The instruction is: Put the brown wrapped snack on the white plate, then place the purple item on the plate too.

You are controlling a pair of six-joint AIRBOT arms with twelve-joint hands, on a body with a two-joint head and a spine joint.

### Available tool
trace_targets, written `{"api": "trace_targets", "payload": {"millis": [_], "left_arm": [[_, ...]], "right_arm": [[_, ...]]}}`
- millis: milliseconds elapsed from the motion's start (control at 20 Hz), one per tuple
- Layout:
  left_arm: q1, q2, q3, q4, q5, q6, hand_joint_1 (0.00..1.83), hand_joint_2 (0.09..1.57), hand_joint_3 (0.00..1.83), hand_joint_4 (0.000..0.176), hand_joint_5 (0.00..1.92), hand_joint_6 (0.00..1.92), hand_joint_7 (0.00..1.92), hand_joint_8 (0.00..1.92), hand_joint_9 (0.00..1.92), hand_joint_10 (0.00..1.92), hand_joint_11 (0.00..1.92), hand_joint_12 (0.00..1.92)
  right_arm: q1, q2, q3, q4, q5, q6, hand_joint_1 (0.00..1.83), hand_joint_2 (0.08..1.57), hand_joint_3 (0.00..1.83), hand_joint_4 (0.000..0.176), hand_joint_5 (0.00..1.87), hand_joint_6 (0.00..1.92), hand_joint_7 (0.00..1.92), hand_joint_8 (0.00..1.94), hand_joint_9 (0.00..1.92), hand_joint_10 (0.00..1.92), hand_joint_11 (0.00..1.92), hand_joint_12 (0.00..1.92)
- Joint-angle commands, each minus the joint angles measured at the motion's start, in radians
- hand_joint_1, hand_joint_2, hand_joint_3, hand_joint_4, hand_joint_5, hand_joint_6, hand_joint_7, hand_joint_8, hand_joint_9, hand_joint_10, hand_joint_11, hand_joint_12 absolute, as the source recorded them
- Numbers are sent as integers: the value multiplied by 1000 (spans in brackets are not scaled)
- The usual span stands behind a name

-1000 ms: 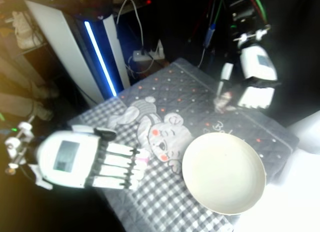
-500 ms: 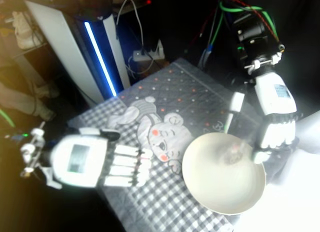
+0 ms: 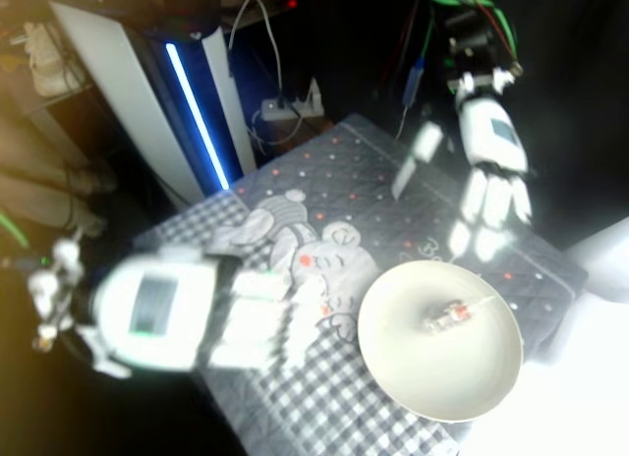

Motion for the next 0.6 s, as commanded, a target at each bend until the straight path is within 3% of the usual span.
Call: {"api": "trace_targets", "payload": {"millis": [0,50,100,150,200,250,300,350,400,450,500,550], "left_arm": [[-1,12,-7,-44,-139,-21,779,947,2,139,391,0,297,0,291,0,0,947],[23,32,-27,-48,-158,-30,769,935,0,86,421,4,325,4,336,13,0,1035],[45,56,-52,-57,-178,-31,782,921,0,66,428,3,326,2,342,11,0,1069],[78,82,-78,-79,-210,-31,789,927,0,45,417,1,305,1,325,3,0,1106],[93,94,-89,-92,-227,-31,822,926,0,59,405,0,297,0,317,0,0,1088],[123,109,-104,-120,-261,-30,885,918,0,65,403,0,321,10,343,12,0,1082],[139,115,-110,-139,-281,-29,903,925,0,56,424,4,356,13,366,15,0,1058],[155,120,-117,-157,-297,-25,920,920,0,41,434,6,367,13,381,19,0,1055],[174,125,-125,-180,-315,-19,899,927,0,36,432,2,364,5,393,16,0,1103],[200,130,-132,-203,-334,-18,928,921,0,27,437,2,346,1,389,10,0,1126],[215,132,-135,-216,-344,-18,934,925,0,21,440,2,338,0,381,5,0,1115],[230,133,-137,-230,-354,-17,913,938,6,30,434,0,328,0,371,0,0,1109]], "right_arm": [[0,-10,0,2,33,4,669,956,1,107,307,0,356,2,350,6,18,855],[0,-9,0,-7,18,4,691,958,0,122,291,3,335,6,345,2,3,1005],[0,-9,-1,-16,-3,5,726,954,0,106,303,6,330,4,345,1,0,1019],[0,-6,-3,-36,-33,5,711,944,0,88,317,4,313,0,313,0,0,813],[0,-3,-5,-46,-49,5,716,932,0,69,336,5,335,6,323,4,0,800],[0,6,-13,-60,-76,5,686,934,0,100,301,5,332,2,366,11,0,1005],[0,15,-21,-69,-97,5,718,951,1,75,287,1,341,1,454,25,93,1173],[0,24,-27,-79,-117,5,782,955,0,34,291,1,380,5,493,22,119,1169],[0,29,-29,-90,-138,5,812,953,0,7,297,3,409,13,532,33,159,1178],[0,31,-29,-102,-154,5,848,943,0,0,331,4,505,38,621,76,214,1258],[-1,31,-29,-108,-163,5,856,937,0,0,347,0,540,107,438,736,226,1488],[-1,30,-29,-109,-168,5,812,937,0,14,357,0,521,67,388,728,209,1451]]}}
